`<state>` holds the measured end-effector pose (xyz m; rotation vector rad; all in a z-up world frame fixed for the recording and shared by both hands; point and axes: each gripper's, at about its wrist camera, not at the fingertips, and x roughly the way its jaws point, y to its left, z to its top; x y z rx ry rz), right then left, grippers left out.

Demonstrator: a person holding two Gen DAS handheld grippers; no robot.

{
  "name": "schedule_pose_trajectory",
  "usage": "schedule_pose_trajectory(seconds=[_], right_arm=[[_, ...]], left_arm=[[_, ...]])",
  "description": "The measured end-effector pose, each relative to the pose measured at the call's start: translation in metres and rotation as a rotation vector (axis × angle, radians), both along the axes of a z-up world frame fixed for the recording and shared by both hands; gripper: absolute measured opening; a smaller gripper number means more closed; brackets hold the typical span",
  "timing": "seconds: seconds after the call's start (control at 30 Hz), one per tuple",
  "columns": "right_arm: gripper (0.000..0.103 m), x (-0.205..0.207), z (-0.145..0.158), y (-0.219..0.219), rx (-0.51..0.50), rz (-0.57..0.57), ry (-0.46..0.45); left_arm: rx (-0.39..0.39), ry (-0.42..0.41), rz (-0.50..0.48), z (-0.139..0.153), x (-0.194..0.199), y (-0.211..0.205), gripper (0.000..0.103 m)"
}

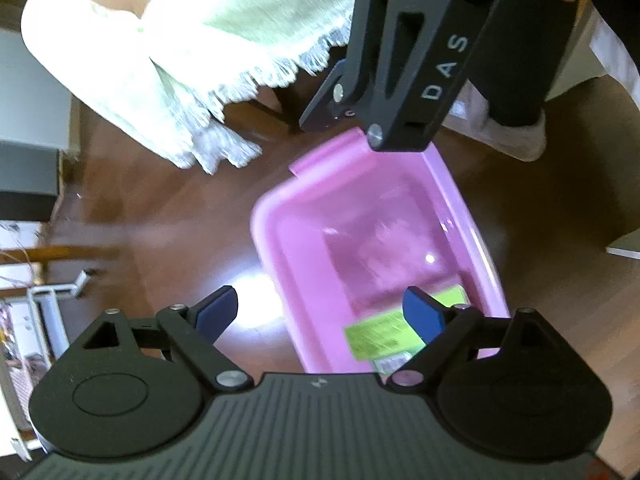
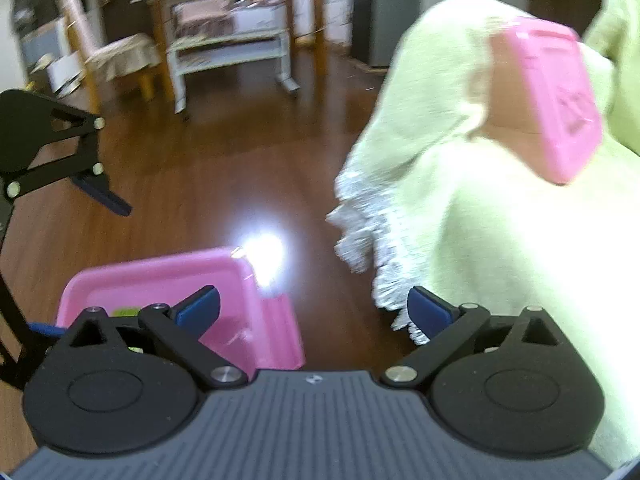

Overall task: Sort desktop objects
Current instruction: 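Move both tools back toward the sofa, then reach the right gripper toward the red-and-orange boxed package on the sofa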

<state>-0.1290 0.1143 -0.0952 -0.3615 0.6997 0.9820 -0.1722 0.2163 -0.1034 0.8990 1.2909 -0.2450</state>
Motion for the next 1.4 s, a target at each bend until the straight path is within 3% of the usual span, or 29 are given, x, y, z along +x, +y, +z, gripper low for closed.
schedule_pose_trajectory(seconds=[0.23,0.63,0.87,0.97,1.07,1.23,1.4], right_arm=[[0.102,0.043,0.025,-0.024,0.125,-0.189,0.021],[0.102,0.167,0.07,-0.132,0.248,-0.483,0.006],[0.102,0.228,0.073,-0.182,0.2,-0.55,-0.132],[0.102,0.249,0.068,-0.196,0.214,-0.576,-0.13],[0.101,0.268,0.062,-0.203,0.255,-0.582,-0.046],[0.075,0.286,0.057,-0.197,0.278,-0.516,0.025],[0.067,0.321,0.045,-0.2,0.283,-0.538,0.122]], left_arm=[[0.033,-0.12,-0.068,0.02,0.036,-0.02,0.102],[0.034,-0.246,-0.189,0.044,0.109,-0.07,0.102],[-0.013,-0.296,-0.249,0.052,0.163,-0.111,0.102],[-0.037,-0.315,-0.26,0.054,0.191,-0.128,0.102],[-0.071,-0.331,-0.258,0.053,0.22,-0.143,0.102],[-0.118,-0.342,-0.251,0.047,0.262,-0.162,0.102],[-0.12,-0.346,-0.259,0.039,0.294,-0.169,0.102]])
